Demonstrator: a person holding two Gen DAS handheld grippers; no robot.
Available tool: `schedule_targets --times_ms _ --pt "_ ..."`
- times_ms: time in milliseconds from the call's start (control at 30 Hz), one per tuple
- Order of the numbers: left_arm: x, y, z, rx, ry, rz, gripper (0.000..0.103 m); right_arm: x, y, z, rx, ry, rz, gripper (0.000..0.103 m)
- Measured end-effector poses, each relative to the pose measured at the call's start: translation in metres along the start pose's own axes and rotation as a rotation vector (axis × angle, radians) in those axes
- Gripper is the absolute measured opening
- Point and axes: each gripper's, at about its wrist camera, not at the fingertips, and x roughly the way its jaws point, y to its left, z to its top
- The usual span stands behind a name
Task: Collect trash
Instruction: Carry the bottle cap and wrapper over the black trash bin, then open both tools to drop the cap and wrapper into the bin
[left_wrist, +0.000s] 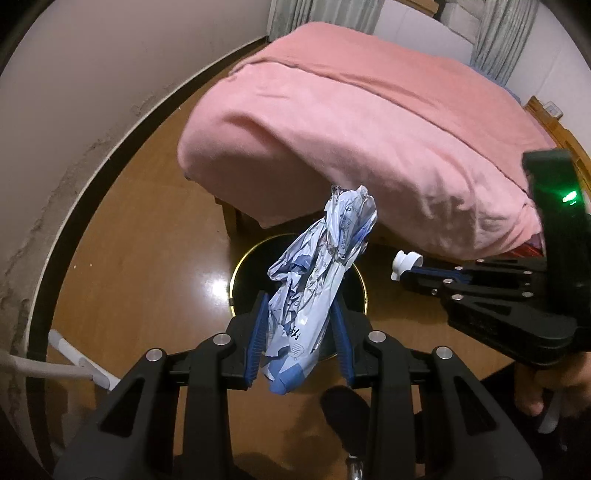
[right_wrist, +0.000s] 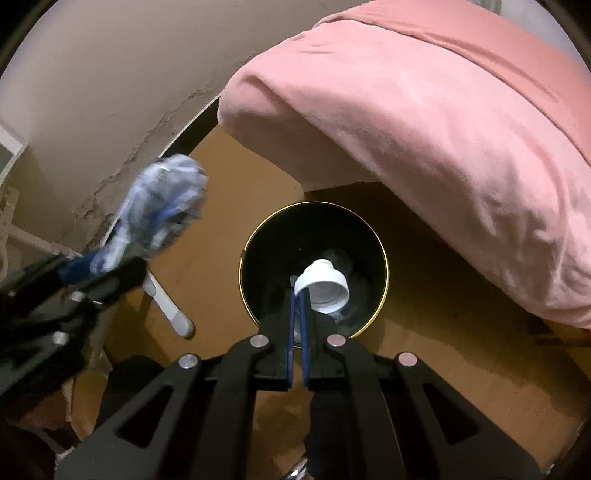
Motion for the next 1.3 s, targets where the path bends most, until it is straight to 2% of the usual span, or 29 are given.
schedule_targets --times_ms 167,200,233,267,433,600,833,900,933,967,1133,1233,1300 --pt "0.024 -0.003 0.008 -0.011 0.025 -0.034 0.035 0.003 -0.012 0.005 0.047 0.001 0.015 0.004" --pt "0.028 -0.002 0.011 -0.011 0.026 -0.032 0.038 0.003 -0.012 0.006 0.059 0.003 0.017 0.004" --pt "0.032 -0.002 0.013 -0.009 0.027 -0.032 0.050 0.003 -0.014 0.007 0.070 0.002 0.024 0.004" --pt "0.034 -0.003 0.014 -0.005 0.025 -0.029 0.056 0.002 -0.015 0.007 0.078 0.003 0.031 0.004" --pt "0.037 -0.005 0.015 0.009 0.036 -0.025 0.058 0.005 -0.017 0.007 0.095 0.018 0.041 0.004" --pt "0.030 -0.002 0.011 0.018 0.027 -0.011 0.064 0.009 -0.011 0.011 0.088 0.023 0.043 0.004" --pt "0.003 0.008 0.004 -0.024 -0.001 0.012 0.081 0.016 0.003 0.021 0.093 0.022 0.054 0.005" --pt "-0.009 0.010 0.001 -0.025 -0.007 0.026 0.084 0.016 0.009 0.023 0.089 0.020 0.050 0.023" --pt "-0.016 0.010 0.000 -0.025 -0.011 0.031 0.085 0.014 0.011 0.023 0.086 0.014 0.047 0.059" --pt "-0.025 0.011 -0.002 -0.025 -0.017 0.036 0.086 0.011 0.015 0.024 0.086 -0.001 0.039 0.081" --pt "-0.086 0.017 -0.014 -0.022 -0.060 0.071 0.092 -0.023 0.033 0.024 0.074 -0.086 0.038 0.081" --pt "-0.141 0.030 -0.027 -0.024 -0.106 0.157 0.092 -0.055 0.043 0.026 0.081 -0.125 0.045 0.081" --pt "-0.172 0.042 -0.039 -0.051 -0.121 0.203 0.092 -0.084 0.063 0.025 0.037 -0.161 0.063 0.081"
